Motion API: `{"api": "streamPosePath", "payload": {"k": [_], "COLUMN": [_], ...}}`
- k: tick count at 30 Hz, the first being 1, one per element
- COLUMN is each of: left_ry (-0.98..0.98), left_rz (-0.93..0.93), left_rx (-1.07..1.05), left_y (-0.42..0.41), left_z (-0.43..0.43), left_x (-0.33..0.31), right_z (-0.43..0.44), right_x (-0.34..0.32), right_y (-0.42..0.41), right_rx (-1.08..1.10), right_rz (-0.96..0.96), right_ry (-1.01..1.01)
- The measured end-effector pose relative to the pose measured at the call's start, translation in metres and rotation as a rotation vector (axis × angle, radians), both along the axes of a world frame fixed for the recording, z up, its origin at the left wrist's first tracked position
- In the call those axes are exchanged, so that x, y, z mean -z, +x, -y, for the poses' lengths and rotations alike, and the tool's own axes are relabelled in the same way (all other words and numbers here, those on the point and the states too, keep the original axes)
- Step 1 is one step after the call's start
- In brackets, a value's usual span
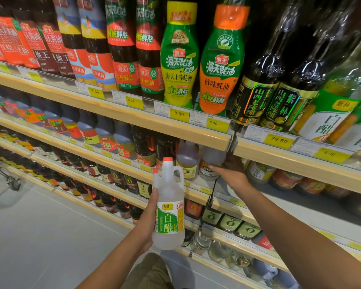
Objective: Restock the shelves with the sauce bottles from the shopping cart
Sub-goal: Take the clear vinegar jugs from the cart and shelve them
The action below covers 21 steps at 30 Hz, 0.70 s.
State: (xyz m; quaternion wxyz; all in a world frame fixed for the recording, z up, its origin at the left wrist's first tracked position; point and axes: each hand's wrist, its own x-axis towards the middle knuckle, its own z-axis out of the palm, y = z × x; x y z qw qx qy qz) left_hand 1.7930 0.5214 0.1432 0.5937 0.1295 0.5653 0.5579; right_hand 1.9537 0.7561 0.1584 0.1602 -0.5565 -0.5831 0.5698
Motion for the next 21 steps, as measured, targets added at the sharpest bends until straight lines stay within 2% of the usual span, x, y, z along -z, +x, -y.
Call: {"api": "streamPosePath", "payload": {"k": [4, 5, 8, 15, 21], "left_ry": [0.012, 0.013, 0.016, 0.023, 0.052], "left_rz": [0.020, 0.032, 0.066, 0.142, 0.271], "left_rx": [0.045, 0.064, 0.095, 0.212, 0.314], "left_y": [0.011, 0.016, 0.034, 0.079, 0.114], "left_z": [-0.002, -0.003, -0.003, -0.006, -0.011], "left_x": [-0.011, -0.016, -0.028, -0.040, -0.047], "right_z": [0.021, 0.032, 0.064, 0.143, 0.173], "right_x": [-0.007, -0.011, -0.014, -0.035, -0.042], "right_y": [0.023, 0.033, 0.055, 0.099, 0.123], "right_rx": [0.105, 0.120, 0.079, -0.081, 0.004], "right_rz": [-0.024, -0.039, -0.134, -0.175, -0.275], "right_ry": [0.243, 0.249, 0.222, 0.078, -0.021]}}
